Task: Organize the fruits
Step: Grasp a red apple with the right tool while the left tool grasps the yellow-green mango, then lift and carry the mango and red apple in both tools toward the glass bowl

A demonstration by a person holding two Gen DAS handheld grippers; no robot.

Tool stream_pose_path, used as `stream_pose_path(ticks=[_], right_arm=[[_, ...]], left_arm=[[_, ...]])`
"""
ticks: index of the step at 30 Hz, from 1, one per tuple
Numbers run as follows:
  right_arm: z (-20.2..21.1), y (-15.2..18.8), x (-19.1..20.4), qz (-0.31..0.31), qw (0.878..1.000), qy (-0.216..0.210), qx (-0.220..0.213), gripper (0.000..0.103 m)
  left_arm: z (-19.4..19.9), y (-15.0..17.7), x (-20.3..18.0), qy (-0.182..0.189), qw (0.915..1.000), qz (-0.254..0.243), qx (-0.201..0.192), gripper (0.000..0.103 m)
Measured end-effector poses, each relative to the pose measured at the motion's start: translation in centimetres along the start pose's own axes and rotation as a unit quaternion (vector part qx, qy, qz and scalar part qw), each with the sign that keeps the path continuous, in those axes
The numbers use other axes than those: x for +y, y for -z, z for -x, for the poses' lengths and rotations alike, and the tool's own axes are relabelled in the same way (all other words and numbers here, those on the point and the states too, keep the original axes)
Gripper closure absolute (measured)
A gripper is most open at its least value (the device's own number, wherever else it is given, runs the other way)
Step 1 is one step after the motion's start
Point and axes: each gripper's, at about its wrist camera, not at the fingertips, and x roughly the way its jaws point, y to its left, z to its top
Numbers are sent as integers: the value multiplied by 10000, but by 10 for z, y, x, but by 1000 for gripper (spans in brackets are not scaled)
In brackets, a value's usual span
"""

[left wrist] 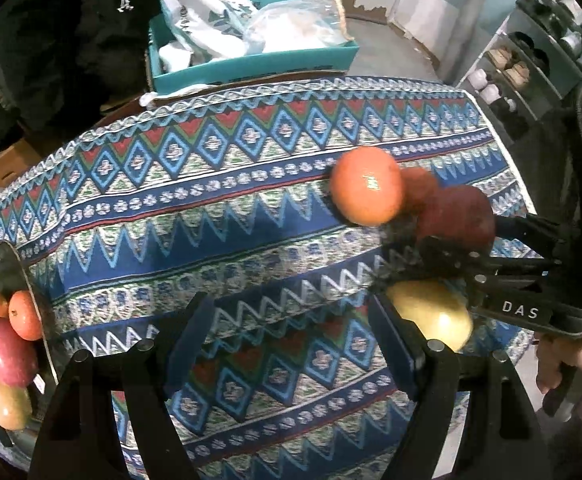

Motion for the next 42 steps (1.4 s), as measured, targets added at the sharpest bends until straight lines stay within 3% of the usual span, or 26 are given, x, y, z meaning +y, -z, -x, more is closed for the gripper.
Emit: stream_pose_path(ticks=[3,13,30,42], right_arm=[[15,4,-7,-34,9999,41,-129,30],[42,28,-47,-389,9988,78,-275,30],[48,63,-95,-795,9962,214,-277,30],[42,64,-96,-796,9964,144,-246,30]], left_arm=[[2,1,-10,117,9999,-24,-10,17],[-12,1,-41,652,9972,273,251,17],[-60,8,-87,675,9937,290,851,17],[-85,16,-93,728,9916,243,1045,16]])
